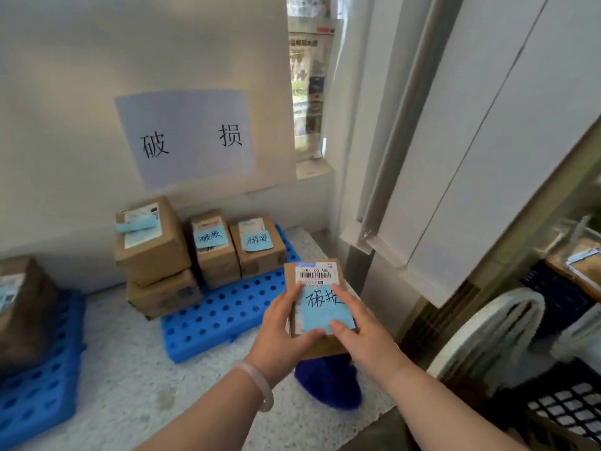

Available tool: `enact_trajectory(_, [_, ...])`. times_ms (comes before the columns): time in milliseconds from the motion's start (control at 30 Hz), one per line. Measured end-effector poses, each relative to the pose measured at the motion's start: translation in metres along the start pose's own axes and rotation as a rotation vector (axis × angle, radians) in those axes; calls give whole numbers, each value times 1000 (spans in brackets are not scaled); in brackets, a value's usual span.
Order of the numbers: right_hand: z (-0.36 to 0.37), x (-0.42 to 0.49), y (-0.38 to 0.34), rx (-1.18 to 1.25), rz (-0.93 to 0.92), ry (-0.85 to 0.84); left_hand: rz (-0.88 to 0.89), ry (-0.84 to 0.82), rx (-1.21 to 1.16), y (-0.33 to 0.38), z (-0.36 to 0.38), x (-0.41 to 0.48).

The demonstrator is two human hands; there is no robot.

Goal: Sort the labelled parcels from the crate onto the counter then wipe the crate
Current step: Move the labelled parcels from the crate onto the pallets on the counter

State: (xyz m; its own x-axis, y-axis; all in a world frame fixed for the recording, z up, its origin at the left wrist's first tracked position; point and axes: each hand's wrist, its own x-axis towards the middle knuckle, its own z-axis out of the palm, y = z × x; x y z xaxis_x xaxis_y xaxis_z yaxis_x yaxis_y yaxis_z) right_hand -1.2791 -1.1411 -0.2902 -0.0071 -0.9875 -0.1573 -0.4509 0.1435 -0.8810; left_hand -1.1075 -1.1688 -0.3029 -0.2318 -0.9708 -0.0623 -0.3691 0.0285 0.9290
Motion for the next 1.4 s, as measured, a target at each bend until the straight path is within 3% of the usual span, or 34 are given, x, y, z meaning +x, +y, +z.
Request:
enact_trajectory(267, [57, 66, -15, 13, 43, -35, -84, 73, 3, -40, -56, 39])
enact_trajectory(700, [64, 218, -37, 47, -8, -106, -190, 303, -25, -45, -84, 153])
enact_trajectory(1067, [77, 284, -30, -78, -127, -207, -180, 227, 255, -62, -83, 176])
enact_trajectory(1200, [74, 280, -30, -206, -164, -149, -91, 211, 464, -67, -86, 171])
enact_trajectory(1300, [76, 260, -18, -476, -353, 1, 5, 185, 653, -75, -86, 166])
enact_trajectory(1400, [82, 245, 0, -664, -494, 39, 48, 175, 759, -80, -86, 163])
